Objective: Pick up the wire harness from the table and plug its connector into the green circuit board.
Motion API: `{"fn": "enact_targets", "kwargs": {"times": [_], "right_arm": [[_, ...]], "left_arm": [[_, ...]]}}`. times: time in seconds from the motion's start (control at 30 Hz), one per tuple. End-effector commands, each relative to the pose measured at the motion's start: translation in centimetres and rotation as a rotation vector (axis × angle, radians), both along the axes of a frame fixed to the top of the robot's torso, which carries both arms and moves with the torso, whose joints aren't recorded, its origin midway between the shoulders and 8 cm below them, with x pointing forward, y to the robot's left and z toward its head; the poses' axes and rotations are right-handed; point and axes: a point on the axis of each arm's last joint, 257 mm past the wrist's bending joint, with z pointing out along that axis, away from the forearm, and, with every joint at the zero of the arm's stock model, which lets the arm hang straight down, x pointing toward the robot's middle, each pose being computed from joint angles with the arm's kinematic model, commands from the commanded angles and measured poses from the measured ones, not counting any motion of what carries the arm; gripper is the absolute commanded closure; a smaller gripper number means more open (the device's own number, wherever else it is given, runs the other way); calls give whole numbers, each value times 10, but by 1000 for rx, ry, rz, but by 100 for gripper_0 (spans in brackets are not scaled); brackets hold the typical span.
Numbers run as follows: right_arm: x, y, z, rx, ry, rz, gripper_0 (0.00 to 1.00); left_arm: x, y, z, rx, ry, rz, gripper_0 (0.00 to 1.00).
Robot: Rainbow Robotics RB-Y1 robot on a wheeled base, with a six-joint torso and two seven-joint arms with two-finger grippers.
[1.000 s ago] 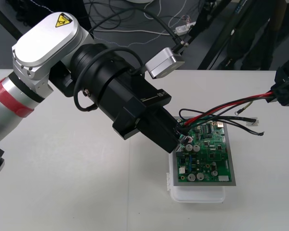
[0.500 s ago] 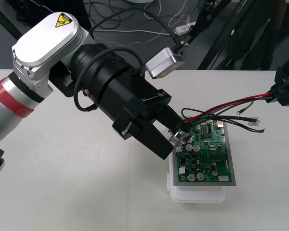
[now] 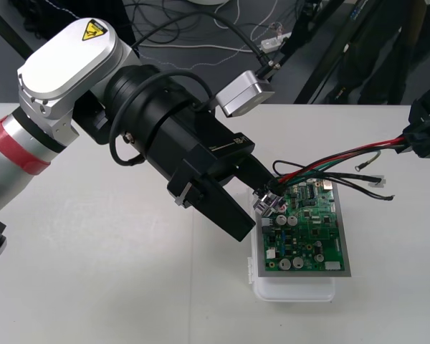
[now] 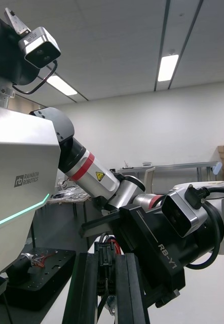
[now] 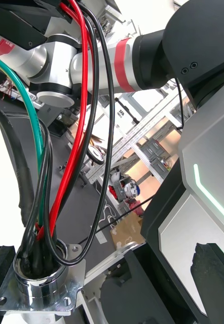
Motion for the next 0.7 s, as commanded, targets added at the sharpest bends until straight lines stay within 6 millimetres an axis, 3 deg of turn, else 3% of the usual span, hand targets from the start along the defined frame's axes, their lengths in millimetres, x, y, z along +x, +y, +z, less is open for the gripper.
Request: {"fn": "enact_targets", "kwargs": {"times": [0.03, 0.3, 0.7], "right_arm": [[-2, 2, -3, -2, -24, 5, 100], [-1, 1, -4, -4, -18, 3, 100], [0, 1, -4, -7, -9, 2, 100]], "left_arm": [[2, 20, 12, 1, -12, 8, 0], [37, 53, 29, -74, -120, 125, 0], [67, 104, 42, -165, -206, 269, 0]]}}
